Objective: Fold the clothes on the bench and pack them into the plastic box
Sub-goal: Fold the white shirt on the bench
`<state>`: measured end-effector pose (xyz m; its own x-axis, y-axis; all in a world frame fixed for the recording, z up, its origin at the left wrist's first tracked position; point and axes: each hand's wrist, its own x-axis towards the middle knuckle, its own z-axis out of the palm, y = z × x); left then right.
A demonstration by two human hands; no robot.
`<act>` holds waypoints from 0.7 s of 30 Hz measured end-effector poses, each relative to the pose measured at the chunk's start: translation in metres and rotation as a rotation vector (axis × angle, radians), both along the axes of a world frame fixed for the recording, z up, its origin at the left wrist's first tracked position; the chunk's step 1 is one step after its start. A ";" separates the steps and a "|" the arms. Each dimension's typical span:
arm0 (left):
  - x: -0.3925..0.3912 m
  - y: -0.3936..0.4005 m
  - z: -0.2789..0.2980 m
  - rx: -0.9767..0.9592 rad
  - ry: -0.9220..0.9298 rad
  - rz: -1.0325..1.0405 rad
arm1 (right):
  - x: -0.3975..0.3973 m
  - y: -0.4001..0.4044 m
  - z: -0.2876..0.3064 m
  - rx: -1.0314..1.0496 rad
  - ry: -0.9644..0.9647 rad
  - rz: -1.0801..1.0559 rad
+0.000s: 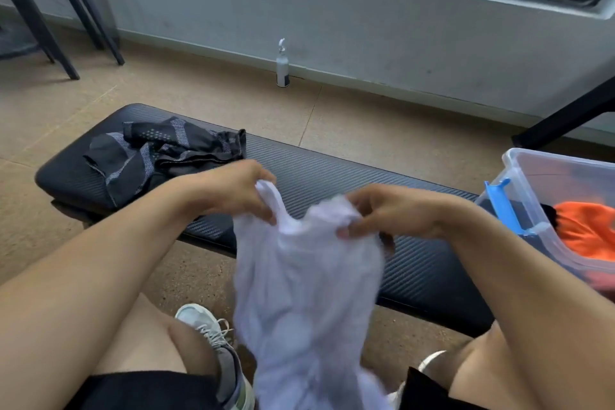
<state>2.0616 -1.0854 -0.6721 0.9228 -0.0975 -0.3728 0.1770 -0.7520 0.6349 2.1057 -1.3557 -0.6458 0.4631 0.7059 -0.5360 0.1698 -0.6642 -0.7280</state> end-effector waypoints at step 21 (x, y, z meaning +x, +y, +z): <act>-0.007 -0.024 0.044 -0.118 -0.759 0.425 | -0.018 0.025 0.017 0.589 -0.030 -0.843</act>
